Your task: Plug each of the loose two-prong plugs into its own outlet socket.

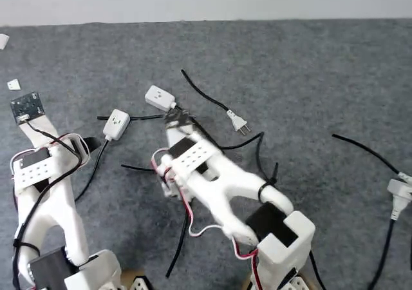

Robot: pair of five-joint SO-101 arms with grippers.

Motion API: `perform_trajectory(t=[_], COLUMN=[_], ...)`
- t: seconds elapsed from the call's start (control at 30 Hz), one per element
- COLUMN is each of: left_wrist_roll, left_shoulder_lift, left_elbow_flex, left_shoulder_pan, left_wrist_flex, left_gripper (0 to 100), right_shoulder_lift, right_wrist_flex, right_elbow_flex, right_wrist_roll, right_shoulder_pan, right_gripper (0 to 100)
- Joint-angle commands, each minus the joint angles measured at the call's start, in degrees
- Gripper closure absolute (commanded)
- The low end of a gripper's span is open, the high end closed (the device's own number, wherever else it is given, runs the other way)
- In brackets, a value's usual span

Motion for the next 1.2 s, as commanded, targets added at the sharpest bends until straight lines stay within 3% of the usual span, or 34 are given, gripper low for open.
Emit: perform_trajectory(t=[0.0, 0.1, 0.23, 0.4, 0.57, 0.67, 0.83, 0.9, 1.03, 1.17], left_wrist_roll=[0.18, 0.18, 0.18, 0.18, 0.09, 0.09, 0.09, -0.44, -3.34, -3.43], left_shoulder_lift=[-0.18, -0.18, -0.18, -0.18, -0.18, -0.18, -0.18, -0.18, -0.62, -0.62], left_elbow_flex=[-2.24, -2.24, -2.24, -2.15, -2.15, -2.15, -2.15, -2.07, -0.04, 0.13], left_shoulder_pan=[0.53, 0.53, 0.53, 0.53, 0.53, 0.53, 0.53, 1.23, 5.1, 5.36], left_wrist_flex=[-1.49, -1.49, -1.41, -1.32, -1.23, -1.23, -1.23, -1.14, -1.14, -1.14], left_gripper=[66, 66, 66, 66, 66, 66, 66, 66, 66, 66], right_shoulder_lift=[-0.48, -0.75, -0.84, -0.84, -0.75, -0.22, 3.38, 5.76, 8.22, 7.16], right_wrist_flex=[0.48, 1.01, 1.27, 10.07, 21.76, 25.8, 25.36, 25.36, 24.13, 19.56], right_elbow_flex=[-2.73, -3.25, -4.22, -11.34, -20.13, -21.27, -17.93, -17.41, -17.49, -17.93], right_wrist_roll=[0.62, 0.79, 0.97, 1.05, 12.66, 13.45, 13.63, 17.41, 19.96, 23.82], right_shoulder_pan=[-3.74, -4.88, -3.91, 0.92, 2.42, 2.33, 1.19, -0.4, -3.91, -4.53], right_gripper=[86.1, 80.9, 85.2, 85.1, 82.7, 82.6, 82.5, 82.0, 72.9, 71.9])
